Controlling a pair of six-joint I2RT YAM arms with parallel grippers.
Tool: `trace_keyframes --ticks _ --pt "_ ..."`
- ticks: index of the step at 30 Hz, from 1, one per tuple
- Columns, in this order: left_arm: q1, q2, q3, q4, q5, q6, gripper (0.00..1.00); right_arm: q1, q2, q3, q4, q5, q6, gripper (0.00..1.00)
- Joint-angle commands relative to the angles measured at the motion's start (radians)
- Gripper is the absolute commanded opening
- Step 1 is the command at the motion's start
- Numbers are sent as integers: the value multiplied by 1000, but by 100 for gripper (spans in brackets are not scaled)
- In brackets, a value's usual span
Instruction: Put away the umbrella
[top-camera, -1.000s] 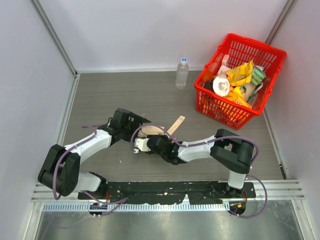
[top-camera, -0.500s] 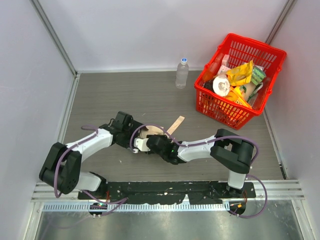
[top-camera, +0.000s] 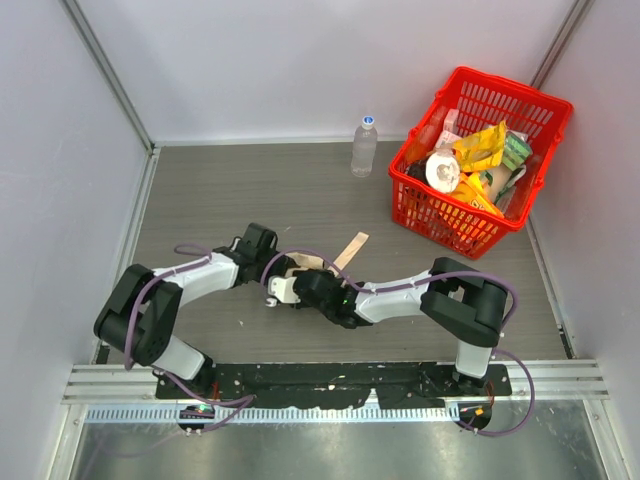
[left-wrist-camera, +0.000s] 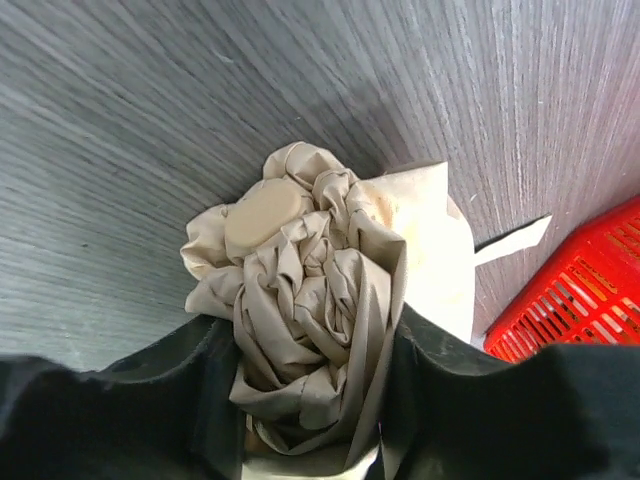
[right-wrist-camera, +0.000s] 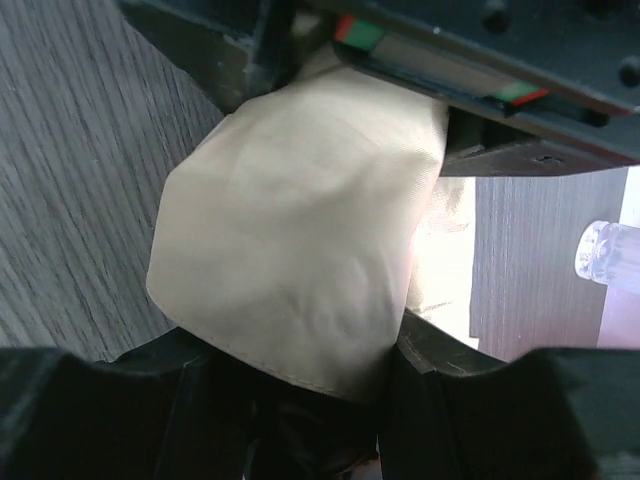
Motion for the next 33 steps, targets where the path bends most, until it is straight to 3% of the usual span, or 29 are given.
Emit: trace_keyframes --ticks 1,4,6,8,10,12,13,15,25,33 --pt "2 68 -49 0 -172 45 36 11 -6 -21 37 -34 -2 1" --pt "-1 49 -86 25 -210 45 8 11 -11 -25 53 -30 4 1" --pt "-6 45 -103 30 -231 53 1 10 -11 -25 56 -27 18 1" --pt "-9 46 -121 37 -219 47 0 11 -15 -25 56 -14 52 3" --pt "-21 43 -139 36 -218 29 0 11 -27 -10 33 21 124 15" --pt "-40 34 -158 30 -235 4 0 11 -64 8 -32 18 222 35" --pt "-46 31 -169 30 -239 -4 0 10 -78 5 -49 6 271 59" --pt "-55 32 -176 34 -239 -5 0 10 -130 -2 -88 -36 346 78" --pt "-58 -3 -225 56 -218 -21 0 10 -391 -27 -227 -128 589 81" --pt "-61 -47 -236 25 -218 -39 0 -2 -204 50 -81 -151 517 83"
